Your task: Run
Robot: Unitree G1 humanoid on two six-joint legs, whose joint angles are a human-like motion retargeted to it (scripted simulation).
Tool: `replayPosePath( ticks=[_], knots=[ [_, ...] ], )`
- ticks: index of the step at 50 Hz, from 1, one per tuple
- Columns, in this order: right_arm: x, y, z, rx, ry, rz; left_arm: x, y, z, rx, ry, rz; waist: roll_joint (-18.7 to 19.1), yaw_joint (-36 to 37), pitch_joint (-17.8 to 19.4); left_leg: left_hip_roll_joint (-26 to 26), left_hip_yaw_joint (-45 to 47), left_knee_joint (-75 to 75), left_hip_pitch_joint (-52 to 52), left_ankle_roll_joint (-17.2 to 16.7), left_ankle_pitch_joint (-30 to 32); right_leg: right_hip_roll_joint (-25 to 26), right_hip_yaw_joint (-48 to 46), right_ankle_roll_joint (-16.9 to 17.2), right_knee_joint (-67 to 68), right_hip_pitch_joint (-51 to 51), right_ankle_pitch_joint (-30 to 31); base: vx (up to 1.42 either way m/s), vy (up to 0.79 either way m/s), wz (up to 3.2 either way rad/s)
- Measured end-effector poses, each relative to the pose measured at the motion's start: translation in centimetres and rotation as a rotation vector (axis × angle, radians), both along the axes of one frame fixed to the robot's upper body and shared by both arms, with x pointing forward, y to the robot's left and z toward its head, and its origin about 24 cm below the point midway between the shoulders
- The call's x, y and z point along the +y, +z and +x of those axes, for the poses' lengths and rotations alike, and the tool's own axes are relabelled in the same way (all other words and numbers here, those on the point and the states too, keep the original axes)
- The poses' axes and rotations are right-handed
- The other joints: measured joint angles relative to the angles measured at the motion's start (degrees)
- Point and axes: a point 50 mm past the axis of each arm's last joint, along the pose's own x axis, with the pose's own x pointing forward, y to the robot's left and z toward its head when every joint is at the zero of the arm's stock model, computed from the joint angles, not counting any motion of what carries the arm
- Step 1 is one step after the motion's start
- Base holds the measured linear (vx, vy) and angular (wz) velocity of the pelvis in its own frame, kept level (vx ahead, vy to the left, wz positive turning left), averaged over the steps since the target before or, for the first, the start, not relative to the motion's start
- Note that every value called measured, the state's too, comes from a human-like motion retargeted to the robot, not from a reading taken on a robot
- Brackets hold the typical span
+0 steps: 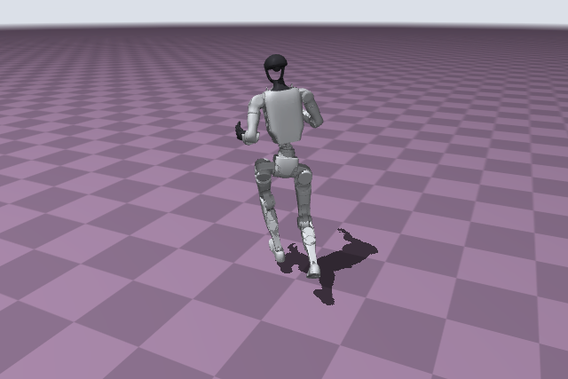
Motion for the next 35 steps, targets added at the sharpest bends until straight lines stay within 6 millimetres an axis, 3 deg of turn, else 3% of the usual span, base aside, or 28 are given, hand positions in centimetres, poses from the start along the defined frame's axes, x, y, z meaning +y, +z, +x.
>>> replayPosePath(
  ticks=[5, 10, 13, 17, 20, 22, 26, 30, 32, 35],
  knots=[
    [-0.7, -7.1, 0.3, 0.329, -0.070, -0.097, -1.5, 4.5, 2.6, -0.257, 0.023, 0.092, -1.2, -3.4, 1.8, -4.1, -1.4, 12.6, 1.7, 6.4, -7.4, -7.5, -0.4, -2.8, 22.1, -4.0, 2.3, -0.02, 0.04, 0.35],
    [-2.7, -16.1, -1.7, 0.729, -0.143, -0.235, -4.0, 12.8, 6.1, -0.673, 0.084, 0.198, 0.4, -8.1, 3.5, -3.7, -5.2, 14.7, 10.6, 6.4, -15.5, -8.4, 1.5, -8.8, 33.1, -17.4, -6.1, -0.04, 0.00, 0.26],
    [-4.3, -18.5, -4.3, 0.861, -0.147, -0.276, -4.9, 16.9, 6.1, -0.859, 0.092, 0.140, 3.1, -12.2, 3.2, -3.6, -7.3, 9.0, 20.1, 5.4, -15.0, -6.6, 0.6, -10.1, 27.3, -24.6, -11.5, 0.01, 0.04, 0.11],
    [-5.9, -19.1, -6.7, 0.944, -0.140, -0.258, -5.6, 19.4, 5.0, -1.001, 0.045, 0.056, 8.5, -16.2, 2.1, 2.3, -9.0, 2.4, 31.1, -1.9, -7.7, 0.4, -5.0, -9.0, 5.4, -28.7, -12.9, 0.06, -0.04, -0.06],
    [-6.5, -18.9, -7.4, 0.968, -0.143, -0.215, -6.2, 19.2, 4.2, -1.030, -0.018, 0.034, 12.6, -16.7, 0.5, 8.4, -9.4, 3.9, 34.2, -7.8, 1.5, 8.3, -8.1, -5.9, -15.5, -27.6, -8.7, 0.02, -0.08, -0.13],
    [-6.3, -18.3, -7.1, 0.946, -0.141, -0.175, -6.5, 18.4, 4.1, -0.994, -0.055, 0.023, 14.5, -15.5, 0.2, 12.3, -9.3, 11.3, 33.7, -9.6, 6.0, 12.1, -9.1, -5.9, -20.9, -26.0, -6.4, -0.03, -0.06, -0.10],
    [-4.8, -15.7, -4.6, 0.787, -0.121, -0.114, -6.6, 14.5, 4.9, -0.769, -0.091, -0.001, 15.2, -11.7, 1.6, 18.0, -8.7, 31.5, 30.6, -7.9, 8.3, 14.1, -9.4, -11.2, -11.4, -23.1, -11.1, -0.03, -0.06, 0.01],
    [-2.5, -10.0, -0.6, 0.485, -0.108, -0.101, -5.7, 8.2, 5.9, -0.415, -0.069, 0.022, 14.2, -6.5, 4.6, 22.3, -8.6, 48.3, 22.8, -2.1, 2.4, 14.5, -7.9, -17.1, -0.9, -18.5, -21.5, -0.03, -0.07, -0.06],
    [-1.1, -5.8, 1.3, 0.287, -0.096, -0.094, -4.6, 5.4, 5.9, -0.276, -0.050, 0.067, 12.6, -4.4, 5.8, 22.2, -8.2, 51.4, 16.3, 0.6, -0.3, 14.2, -6.3, -17.7, -0.1, -16.0, -24.5, -0.02, -0.03, -0.04],
    [0.2, -0.1, 1.5, 0.025, -0.057, -0.045, -2.7, 2.2, 4.4, -0.123, -0.024, 0.113, 10.6, -1.4, 5.5, 20.3, -7.0, 49.1, 6.8, 2.9, -3.9, 13.9, -4.0, -16.2, -2.6, -11.6, -24.7, 0.00, 0.00, 0.00]
  ],
)
